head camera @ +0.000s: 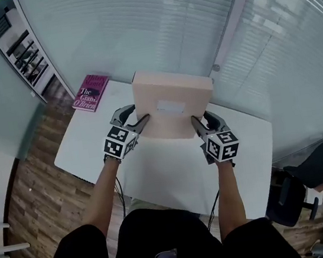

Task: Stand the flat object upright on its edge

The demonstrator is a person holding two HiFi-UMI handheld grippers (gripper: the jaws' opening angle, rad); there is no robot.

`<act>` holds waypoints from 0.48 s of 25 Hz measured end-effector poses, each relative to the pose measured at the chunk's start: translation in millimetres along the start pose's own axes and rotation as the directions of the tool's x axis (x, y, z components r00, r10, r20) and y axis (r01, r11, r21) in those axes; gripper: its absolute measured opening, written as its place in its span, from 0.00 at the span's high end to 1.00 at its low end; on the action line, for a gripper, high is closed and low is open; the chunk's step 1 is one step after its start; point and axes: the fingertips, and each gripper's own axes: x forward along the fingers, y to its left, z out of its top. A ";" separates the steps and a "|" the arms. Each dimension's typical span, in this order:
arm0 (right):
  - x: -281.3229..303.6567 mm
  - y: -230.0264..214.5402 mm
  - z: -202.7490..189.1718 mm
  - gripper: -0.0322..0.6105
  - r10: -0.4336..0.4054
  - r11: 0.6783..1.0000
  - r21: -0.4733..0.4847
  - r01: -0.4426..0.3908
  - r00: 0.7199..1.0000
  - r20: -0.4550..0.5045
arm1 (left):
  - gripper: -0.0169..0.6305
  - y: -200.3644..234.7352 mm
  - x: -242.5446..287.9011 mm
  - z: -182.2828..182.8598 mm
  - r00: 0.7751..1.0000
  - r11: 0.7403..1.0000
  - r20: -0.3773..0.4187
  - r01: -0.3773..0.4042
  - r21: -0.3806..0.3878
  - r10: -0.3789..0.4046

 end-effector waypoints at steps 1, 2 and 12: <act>14.2 8.0 3.1 0.62 0.001 1.000 -0.001 -0.001 1.000 -0.001 | 0.59 15.9 -2.8 -3.1 1.000 1.000 -0.002 -0.003 0.002 0.003; 28.3 15.5 6.1 0.62 0.001 1.000 -0.002 -0.001 1.000 -0.002 | 0.59 31.1 -5.5 -6.4 1.000 1.000 -0.003 -0.006 0.002 0.006; 134.2 78.7 33.3 0.63 -0.015 1.000 -0.020 0.015 1.000 0.003 | 0.59 153.9 -26.3 -29.6 1.000 1.000 -0.010 -0.012 0.012 0.012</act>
